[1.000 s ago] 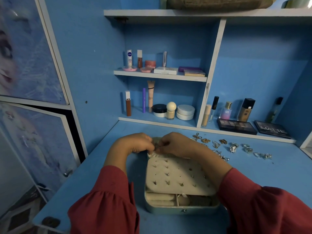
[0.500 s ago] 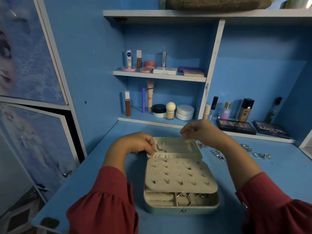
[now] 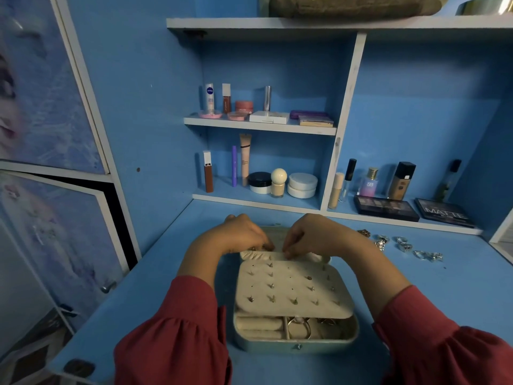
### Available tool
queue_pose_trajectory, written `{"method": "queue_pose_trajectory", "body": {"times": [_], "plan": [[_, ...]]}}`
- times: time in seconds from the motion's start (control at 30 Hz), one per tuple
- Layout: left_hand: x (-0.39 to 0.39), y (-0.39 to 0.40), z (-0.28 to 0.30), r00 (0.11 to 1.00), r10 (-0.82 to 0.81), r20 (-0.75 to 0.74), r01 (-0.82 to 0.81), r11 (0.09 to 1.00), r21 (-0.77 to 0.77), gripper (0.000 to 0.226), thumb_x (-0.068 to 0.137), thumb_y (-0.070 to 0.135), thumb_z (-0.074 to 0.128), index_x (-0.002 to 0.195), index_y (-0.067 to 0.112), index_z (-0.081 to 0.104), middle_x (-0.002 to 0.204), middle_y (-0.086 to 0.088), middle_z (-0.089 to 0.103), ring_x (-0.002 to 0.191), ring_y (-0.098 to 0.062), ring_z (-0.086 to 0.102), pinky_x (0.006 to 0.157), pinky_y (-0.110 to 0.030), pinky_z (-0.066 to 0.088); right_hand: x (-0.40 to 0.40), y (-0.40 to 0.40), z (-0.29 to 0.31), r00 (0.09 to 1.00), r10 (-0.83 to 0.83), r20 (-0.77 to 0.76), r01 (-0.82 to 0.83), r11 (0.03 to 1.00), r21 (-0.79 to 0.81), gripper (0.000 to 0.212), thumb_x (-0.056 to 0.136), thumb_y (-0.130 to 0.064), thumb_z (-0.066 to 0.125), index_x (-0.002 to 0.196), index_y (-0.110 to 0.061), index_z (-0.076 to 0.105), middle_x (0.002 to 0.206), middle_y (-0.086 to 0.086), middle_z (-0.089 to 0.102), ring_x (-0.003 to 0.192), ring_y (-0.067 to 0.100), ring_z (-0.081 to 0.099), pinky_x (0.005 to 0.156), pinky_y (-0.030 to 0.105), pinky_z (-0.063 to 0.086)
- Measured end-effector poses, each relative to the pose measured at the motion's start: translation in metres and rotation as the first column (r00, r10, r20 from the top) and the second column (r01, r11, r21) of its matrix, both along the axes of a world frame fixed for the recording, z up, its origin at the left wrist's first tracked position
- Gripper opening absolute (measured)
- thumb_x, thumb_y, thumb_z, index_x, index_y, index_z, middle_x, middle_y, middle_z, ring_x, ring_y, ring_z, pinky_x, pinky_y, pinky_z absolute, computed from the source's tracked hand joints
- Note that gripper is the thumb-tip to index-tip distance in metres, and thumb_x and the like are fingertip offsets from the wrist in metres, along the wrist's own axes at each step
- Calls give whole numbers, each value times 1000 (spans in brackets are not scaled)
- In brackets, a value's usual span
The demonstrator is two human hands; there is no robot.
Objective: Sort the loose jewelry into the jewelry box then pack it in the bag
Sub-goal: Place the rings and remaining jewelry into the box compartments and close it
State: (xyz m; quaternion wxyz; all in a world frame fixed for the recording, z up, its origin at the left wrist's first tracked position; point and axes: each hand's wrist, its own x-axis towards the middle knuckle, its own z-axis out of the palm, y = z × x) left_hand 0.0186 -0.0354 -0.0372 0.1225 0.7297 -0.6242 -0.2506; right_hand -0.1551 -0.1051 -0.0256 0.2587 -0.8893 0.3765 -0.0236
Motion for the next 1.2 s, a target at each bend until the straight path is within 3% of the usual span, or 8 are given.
{"method": "queue_pose_trajectory", "body": {"times": [0.13,0.3,0.5,0.63,0.73,0.87,1.0,1.2], "plan": [[15,-1,-2,987,80,-136,-89,994,-58,23,85,30,59,72,24,76,99,4,53,116,-21,42,102,-40,38,2,0,-1,1000,-4,-9,4,1000,-17,5,83,-24,71,86,-26,73,87,-13,66,86,6,58,78,22,44],[15,-4,-6,996,77,-54,-81,994,-67,41,87,61,52,67,31,72,111,-2,56,122,-24,40,106,-44,36,2,0,0,1000,3,-29,-4,999,-46,7,88,-24,65,91,-25,71,95,-11,64,91,9,58,81,23,46],[16,-3,-7,997,70,-27,-72,995,-63,44,85,52,62,79,10,73,105,-8,59,112,-23,47,99,-40,43,1,0,-1,998,-3,-63,0,999,-54,10,92,-29,60,96,-24,67,102,-7,62,96,15,59,85,31,52],[13,-5,-10,995,87,39,-84,994,-67,46,88,57,53,62,21,67,90,-4,61,109,-21,47,97,-42,44,3,0,-3,999,-15,-37,14,999,-35,6,91,-26,61,91,-26,67,98,-7,64,92,16,60,77,29,53],[17,-6,-11,996,73,-52,-77,994,-81,44,89,59,50,68,25,70,96,0,64,108,-18,51,98,-40,44,-4,-11,-1,986,-120,118,130,988,-82,11,91,-20,60,93,-23,70,95,-8,67,88,15,62,79,29,53],[23,-10,-16,977,154,-145,-184,956,-226,25,88,51,57,79,29,64,99,1,64,96,-14,56,82,-31,46,-32,-35,0,850,-387,357,463,873,-155,17,95,-17,54,94,-18,71,92,0,69,80,19,64,72,33,53],[26,-11,-20,952,256,-170,-301,885,-355,13,89,36,61,85,23,62,98,3,61,89,-13,58,73,-30,47,-51,-56,-15,798,-520,304,589,779,-214,18,92,-13,55,92,-14,73,89,7,71,77,25,64,73,38,54],[20,-12,-16,941,259,-219,-331,846,-417,9,91,24,57,92,21,65,97,5,65,89,-12,61,76,-30,51,-38,-65,-42,842,-511,172,539,803,-253,18,90,-24,61,104,-25,74,109,5,70,99,26,61,86,36,51]]}}
